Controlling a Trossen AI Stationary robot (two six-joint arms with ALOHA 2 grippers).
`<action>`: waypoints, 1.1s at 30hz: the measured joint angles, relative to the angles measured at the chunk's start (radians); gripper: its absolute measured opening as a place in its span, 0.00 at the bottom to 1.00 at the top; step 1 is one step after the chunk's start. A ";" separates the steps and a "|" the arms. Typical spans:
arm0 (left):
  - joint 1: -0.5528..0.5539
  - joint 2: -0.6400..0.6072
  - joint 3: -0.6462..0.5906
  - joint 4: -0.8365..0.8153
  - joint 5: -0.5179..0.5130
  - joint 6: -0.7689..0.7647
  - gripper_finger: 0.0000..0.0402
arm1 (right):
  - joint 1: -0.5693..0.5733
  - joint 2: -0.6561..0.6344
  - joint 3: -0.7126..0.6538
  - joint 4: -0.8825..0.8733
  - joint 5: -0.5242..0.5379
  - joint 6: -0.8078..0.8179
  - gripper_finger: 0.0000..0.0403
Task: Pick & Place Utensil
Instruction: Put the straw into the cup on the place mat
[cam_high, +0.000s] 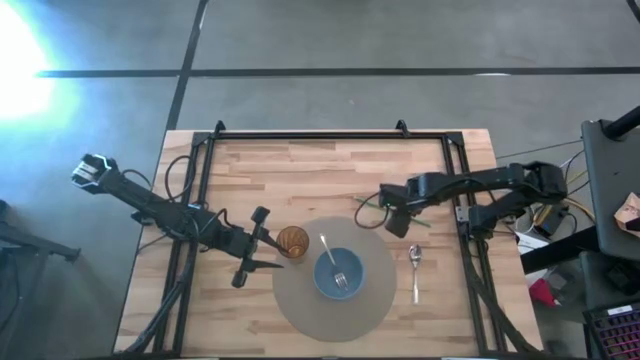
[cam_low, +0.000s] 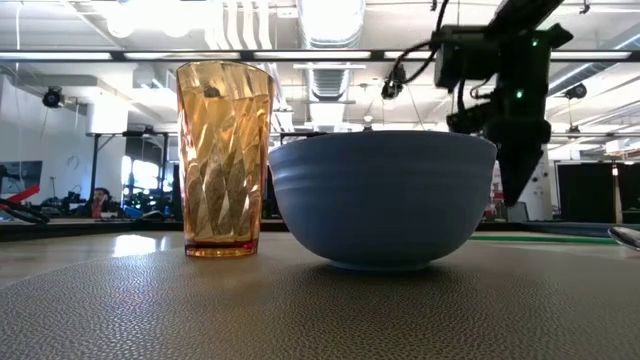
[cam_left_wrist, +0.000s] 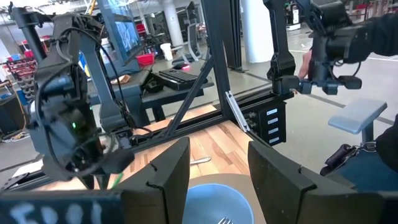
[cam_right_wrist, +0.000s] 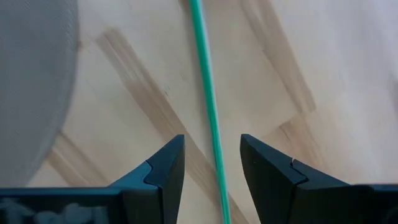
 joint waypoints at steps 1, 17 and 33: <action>0.000 0.000 0.000 0.000 0.000 0.000 0.42 | 0.000 0.013 0.000 -0.003 -0.001 0.000 0.37; 0.000 0.000 0.000 0.000 0.000 0.000 0.42 | 0.000 0.112 0.000 -0.045 -0.021 0.012 0.37; -0.001 0.000 -0.001 0.000 0.000 0.000 0.42 | 0.000 0.203 0.000 -0.047 -0.030 0.007 0.37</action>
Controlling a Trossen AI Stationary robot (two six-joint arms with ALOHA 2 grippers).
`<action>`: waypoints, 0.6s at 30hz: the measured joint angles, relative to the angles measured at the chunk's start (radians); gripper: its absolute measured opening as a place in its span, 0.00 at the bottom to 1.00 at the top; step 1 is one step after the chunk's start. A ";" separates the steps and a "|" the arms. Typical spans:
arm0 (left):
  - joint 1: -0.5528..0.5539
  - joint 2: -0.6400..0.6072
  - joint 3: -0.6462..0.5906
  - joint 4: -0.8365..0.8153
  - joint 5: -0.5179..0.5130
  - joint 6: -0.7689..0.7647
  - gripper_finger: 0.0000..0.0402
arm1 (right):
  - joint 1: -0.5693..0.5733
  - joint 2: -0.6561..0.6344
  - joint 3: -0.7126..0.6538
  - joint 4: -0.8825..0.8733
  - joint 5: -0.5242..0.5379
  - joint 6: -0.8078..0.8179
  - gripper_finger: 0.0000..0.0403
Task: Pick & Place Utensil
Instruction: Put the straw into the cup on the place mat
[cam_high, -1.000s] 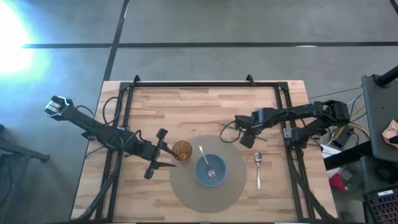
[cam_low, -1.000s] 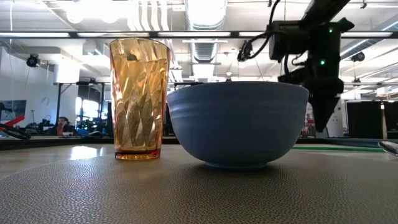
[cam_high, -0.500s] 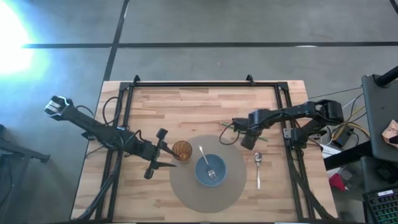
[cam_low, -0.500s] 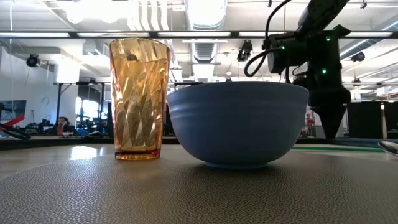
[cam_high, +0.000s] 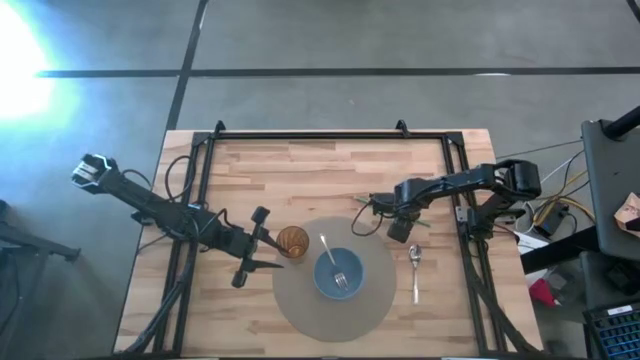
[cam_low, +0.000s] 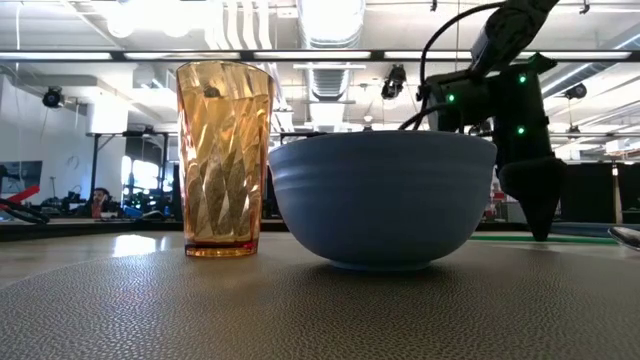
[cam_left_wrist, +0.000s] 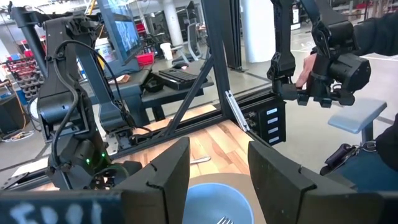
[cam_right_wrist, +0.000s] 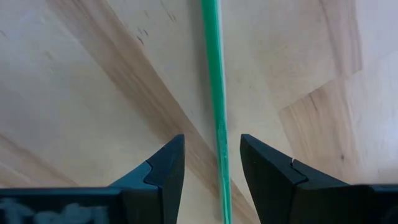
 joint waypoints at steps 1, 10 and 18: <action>0.000 0.000 0.000 0.000 0.000 0.000 0.42 | 0.000 0.007 0.000 0.000 0.000 0.000 0.37; 0.000 0.000 0.000 0.000 0.000 0.000 0.42 | 0.000 0.037 0.003 0.001 -0.008 -0.010 0.25; 0.000 0.000 0.000 0.000 0.000 0.000 0.42 | -0.004 0.033 0.001 0.006 -0.014 -0.002 0.06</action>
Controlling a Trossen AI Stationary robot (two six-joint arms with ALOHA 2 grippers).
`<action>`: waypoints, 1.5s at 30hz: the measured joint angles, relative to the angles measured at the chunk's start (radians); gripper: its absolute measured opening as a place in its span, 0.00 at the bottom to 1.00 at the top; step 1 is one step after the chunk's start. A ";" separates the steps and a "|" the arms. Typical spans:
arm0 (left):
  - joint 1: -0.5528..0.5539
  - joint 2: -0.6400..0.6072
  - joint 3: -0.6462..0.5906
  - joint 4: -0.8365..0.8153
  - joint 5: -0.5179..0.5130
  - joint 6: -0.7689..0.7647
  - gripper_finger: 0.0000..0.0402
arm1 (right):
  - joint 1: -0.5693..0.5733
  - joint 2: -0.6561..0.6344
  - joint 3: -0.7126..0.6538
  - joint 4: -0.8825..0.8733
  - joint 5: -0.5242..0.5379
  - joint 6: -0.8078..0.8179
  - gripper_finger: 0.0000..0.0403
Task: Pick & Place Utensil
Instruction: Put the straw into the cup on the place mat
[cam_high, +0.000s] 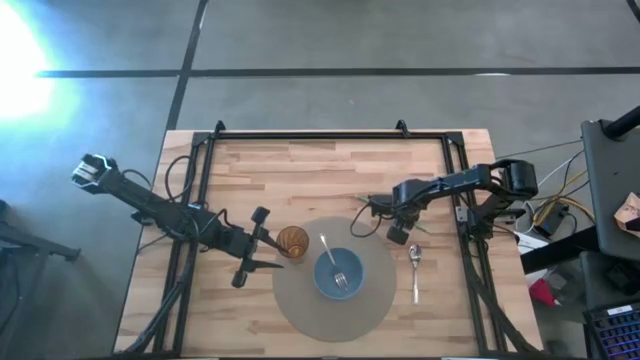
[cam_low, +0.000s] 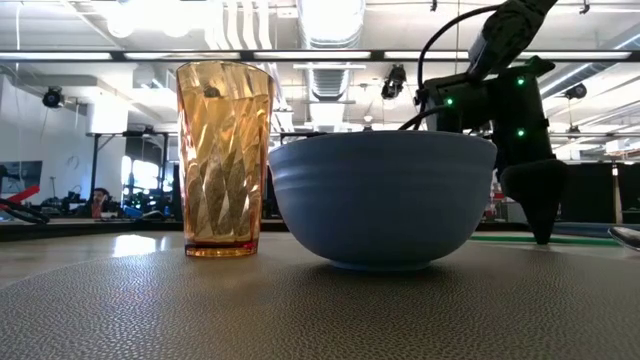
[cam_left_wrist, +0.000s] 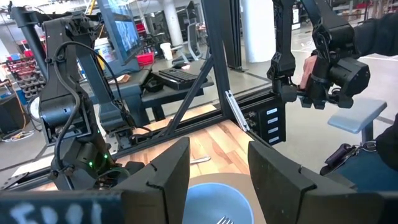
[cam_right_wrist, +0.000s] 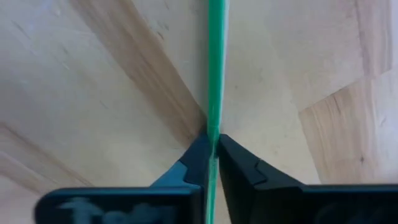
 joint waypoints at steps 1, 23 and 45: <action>0.000 0.000 0.000 0.000 0.000 0.000 0.42 | 0.000 0.000 -0.001 -0.002 0.003 0.004 0.04; 0.000 0.000 0.022 0.030 -0.063 -0.063 0.42 | 0.040 -0.172 0.020 -0.081 0.023 0.022 0.03; 0.042 0.000 0.129 0.014 -0.339 -0.282 0.42 | 0.351 -0.333 0.405 -0.088 0.242 0.025 0.03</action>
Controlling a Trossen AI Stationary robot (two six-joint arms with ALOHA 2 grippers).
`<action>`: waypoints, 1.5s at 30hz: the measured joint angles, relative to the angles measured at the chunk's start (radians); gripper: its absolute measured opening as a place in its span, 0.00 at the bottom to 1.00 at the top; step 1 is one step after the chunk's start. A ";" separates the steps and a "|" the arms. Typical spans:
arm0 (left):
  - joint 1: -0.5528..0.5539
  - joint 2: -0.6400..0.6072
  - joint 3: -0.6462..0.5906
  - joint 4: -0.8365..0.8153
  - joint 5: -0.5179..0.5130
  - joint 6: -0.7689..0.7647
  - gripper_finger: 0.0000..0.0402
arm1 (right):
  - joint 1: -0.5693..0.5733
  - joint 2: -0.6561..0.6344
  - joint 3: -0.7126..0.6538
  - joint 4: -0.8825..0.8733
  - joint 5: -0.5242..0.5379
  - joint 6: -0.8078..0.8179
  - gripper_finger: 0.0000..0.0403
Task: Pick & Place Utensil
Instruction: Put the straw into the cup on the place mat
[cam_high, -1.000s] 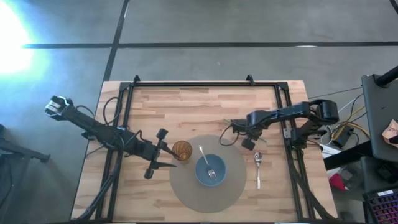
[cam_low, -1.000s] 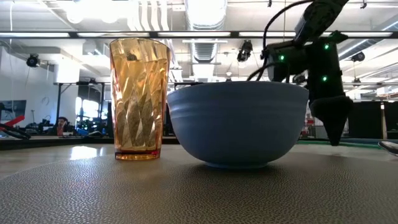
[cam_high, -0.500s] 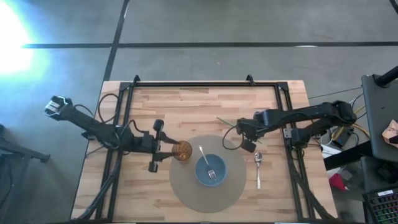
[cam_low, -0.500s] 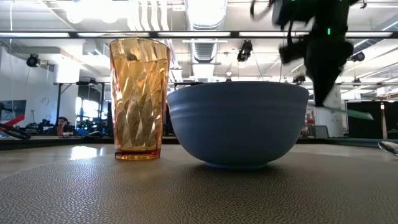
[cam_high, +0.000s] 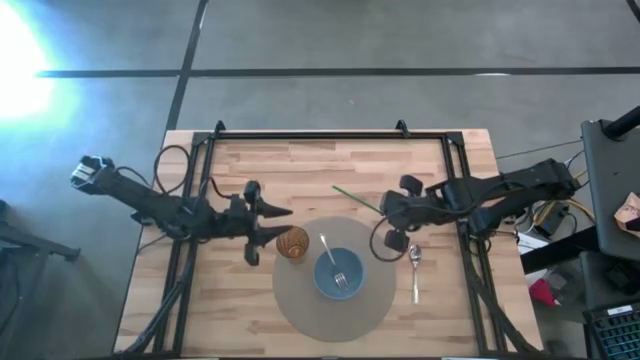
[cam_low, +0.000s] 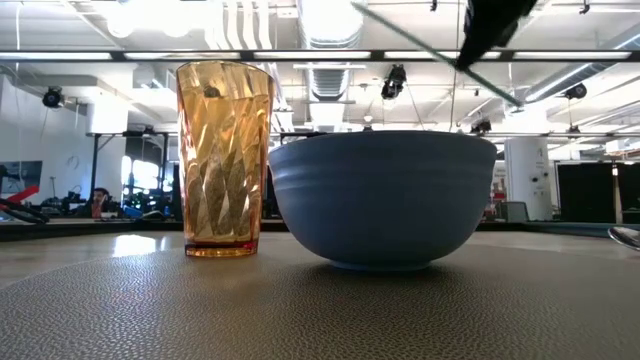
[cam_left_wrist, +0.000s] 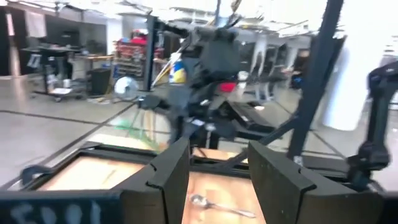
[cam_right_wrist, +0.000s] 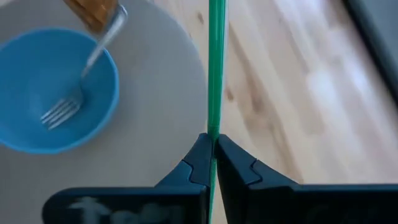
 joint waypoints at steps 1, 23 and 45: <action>0.008 0.000 0.010 -0.021 -0.008 -0.001 0.42 | 0.008 0.006 0.015 0.000 0.017 -0.016 0.03; 0.199 0.000 0.240 -0.557 -0.013 -0.153 0.42 | 0.027 0.139 0.121 -0.026 0.248 -0.479 0.03; 0.314 0.014 0.252 -0.590 0.036 -0.206 0.42 | 0.049 0.226 0.120 -0.012 0.745 -1.038 0.03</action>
